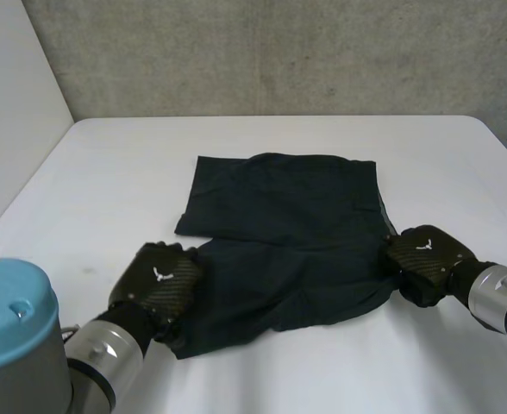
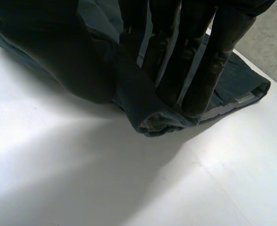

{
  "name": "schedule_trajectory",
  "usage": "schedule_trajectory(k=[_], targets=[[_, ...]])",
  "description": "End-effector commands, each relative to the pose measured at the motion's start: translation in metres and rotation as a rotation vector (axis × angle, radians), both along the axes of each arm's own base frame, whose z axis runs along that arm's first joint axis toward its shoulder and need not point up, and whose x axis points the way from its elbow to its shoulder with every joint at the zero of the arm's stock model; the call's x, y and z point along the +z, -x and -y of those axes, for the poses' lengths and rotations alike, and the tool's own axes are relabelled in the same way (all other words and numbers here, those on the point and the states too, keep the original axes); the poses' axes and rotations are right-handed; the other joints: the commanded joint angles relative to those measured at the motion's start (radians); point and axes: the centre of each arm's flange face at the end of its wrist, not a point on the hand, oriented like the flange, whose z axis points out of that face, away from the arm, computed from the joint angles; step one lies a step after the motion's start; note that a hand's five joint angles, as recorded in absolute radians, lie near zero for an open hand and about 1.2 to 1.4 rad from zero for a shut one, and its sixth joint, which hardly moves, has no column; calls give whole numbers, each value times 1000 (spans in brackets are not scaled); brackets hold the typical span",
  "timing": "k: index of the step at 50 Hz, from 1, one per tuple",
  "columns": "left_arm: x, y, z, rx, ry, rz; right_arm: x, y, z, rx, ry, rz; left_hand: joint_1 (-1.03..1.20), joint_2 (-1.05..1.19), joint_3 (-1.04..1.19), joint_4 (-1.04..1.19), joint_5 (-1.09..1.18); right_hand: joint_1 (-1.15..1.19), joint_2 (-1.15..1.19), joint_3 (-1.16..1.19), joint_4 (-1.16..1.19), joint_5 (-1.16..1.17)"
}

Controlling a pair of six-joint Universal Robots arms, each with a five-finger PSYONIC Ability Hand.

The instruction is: Fold the shorts.

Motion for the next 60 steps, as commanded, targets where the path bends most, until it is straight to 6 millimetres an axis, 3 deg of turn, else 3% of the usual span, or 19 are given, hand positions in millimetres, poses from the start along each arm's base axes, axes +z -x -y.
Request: schedule_trajectory(k=[1, 11, 17, 21, 23, 28, 32, 38, 44, 47, 51, 54, 60], targets=[[-16, 8, -18, -56, -40, 35, -2, -1, -1, 4, -3, -4, -2, 5, 0, 14, 15, 435, 223, 209, 208, 239], [-51, 11, -6, 11, -81, 115, -5, -1, -4, 3, -12, -4, 1, 8, 2, 16, 18, 435, 223, 209, 208, 239], [-59, 18, 6, 30, -36, 86, -7, 0, -2, -2, -3, -4, 107, 113, 108, 122, 123, 435, 223, 209, 208, 239], [-61, 20, 18, 49, -1, 55, -7, 1, -2, -4, -3, -4, 473, 479, 474, 488, 489, 435, 223, 209, 208, 239], [-60, 19, 23, 60, 9, 47, -7, 0, -2, -5, -1, -6, 913, 919, 914, 928, 929, 435, 223, 209, 208, 239], [-55, 18, 25, 65, 21, 46, -8, 1, -4, -11, -11, -14, 949, 956, 950, 964, 966, 435, 223, 209, 208, 239], [-28, 8, 13, 54, 40, 65, -4, 1, -12, -14, -34, -34, 949, 956, 950, 964, 966, 435, 223, 209, 208, 239], [4, -23, -25, -7, -26, 254, 26, 5, -44, 28, -97, -127, 949, 956, 950, 964, 966, 435, 223, 209, 208, 239], [21, -52, -59, -61, -134, 402, 46, 12, -87, 192, -270, -319, 949, 956, 950, 964, 966, 435, 223, 209, 208, 239], [28, -55, -63, -94, -133, 413, 56, 13, -93, 251, -287, -365, 949, 956, 950, 964, 966, 435, 223, 209, 208, 239], [36, -48, -38, -67, -48, 355, 66, 9, -71, 179, -192, -301, 949, 956, 950, 964, 966, 435, 223, 209, 208, 239], [37, -32, -5, -43, 50, 295, 64, 7, -54, 115, -171, -232, 949, 956, 950, 964, 966, 435, 223, 209, 208, 239], [26, 16, 72, -12, 220, 197, 44, -7, 2, 16, -118, -164, 949, 956, 950, 964, 966, 435, 223, 209, 208, 239]])
